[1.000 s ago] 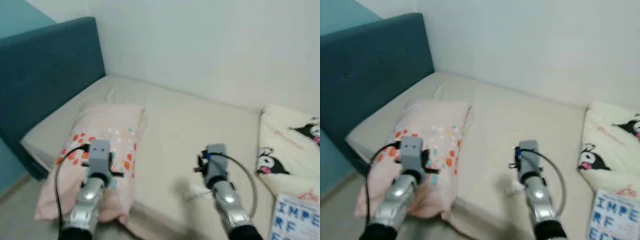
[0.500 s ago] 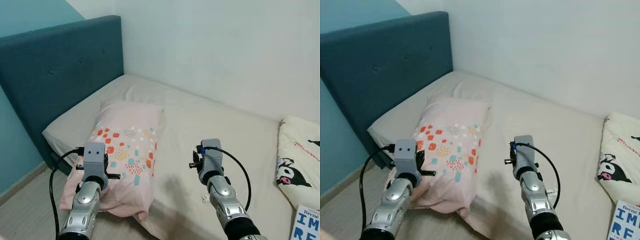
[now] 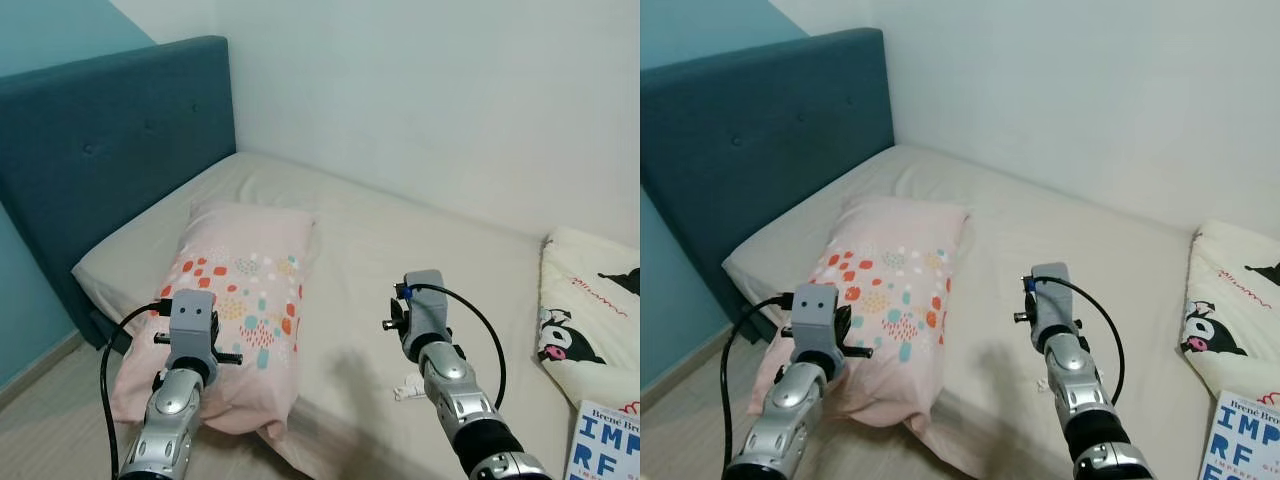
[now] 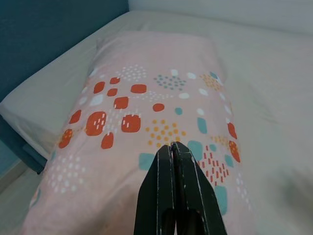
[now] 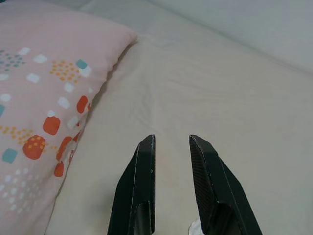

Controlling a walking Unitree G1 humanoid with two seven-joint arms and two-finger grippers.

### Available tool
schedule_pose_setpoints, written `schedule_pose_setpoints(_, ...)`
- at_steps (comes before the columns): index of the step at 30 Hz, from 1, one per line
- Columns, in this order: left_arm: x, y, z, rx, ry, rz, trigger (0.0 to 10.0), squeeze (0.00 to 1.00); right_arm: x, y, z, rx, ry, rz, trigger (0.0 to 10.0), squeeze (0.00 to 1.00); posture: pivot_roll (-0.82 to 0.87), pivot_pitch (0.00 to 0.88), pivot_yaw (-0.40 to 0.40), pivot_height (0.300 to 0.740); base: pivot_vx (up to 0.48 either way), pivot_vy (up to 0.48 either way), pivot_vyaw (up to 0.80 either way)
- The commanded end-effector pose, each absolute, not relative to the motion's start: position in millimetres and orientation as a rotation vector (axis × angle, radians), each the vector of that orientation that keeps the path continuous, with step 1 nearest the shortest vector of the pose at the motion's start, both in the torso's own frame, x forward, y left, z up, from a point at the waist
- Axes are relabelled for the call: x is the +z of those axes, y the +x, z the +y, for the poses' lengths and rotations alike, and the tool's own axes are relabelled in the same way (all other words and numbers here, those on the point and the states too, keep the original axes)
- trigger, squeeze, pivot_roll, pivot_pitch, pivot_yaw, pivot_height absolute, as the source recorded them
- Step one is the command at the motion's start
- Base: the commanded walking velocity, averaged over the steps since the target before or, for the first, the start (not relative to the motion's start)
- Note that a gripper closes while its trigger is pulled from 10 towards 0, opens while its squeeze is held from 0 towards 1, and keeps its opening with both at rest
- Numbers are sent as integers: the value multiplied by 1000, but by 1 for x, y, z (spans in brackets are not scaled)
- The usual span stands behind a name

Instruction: Clean up the room

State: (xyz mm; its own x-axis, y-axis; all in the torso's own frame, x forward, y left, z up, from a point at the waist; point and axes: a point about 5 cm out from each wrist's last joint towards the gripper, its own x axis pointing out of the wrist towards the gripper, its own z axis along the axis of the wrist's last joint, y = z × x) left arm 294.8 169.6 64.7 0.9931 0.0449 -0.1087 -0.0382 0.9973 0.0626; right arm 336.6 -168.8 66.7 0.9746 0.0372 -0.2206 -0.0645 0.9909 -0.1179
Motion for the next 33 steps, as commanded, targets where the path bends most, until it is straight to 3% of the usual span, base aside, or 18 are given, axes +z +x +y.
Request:
schedule_pose_setpoints(1, 68, 295, 172, 48, 75, 93, 10000, 0, 65, 337, -172, 42, -125, 242, 10000, 0, 12, 0, -91, 650, 0, 0, 0)
schedule_pose_setpoints(23, 71, 300, 161, -15, 88, 78, 10000, 0, 58, 330, -178, -2, -109, 248, 10000, 0, -2, 0, -61, 570, 0, 0, 0)
schedule_pose_setpoints(33, 72, 299, 164, -3, 91, 71, 10000, 0, 73, 341, -174, 9, -104, 206, 10000, 0, -3, 0, -70, 565, 0, 0, 0)
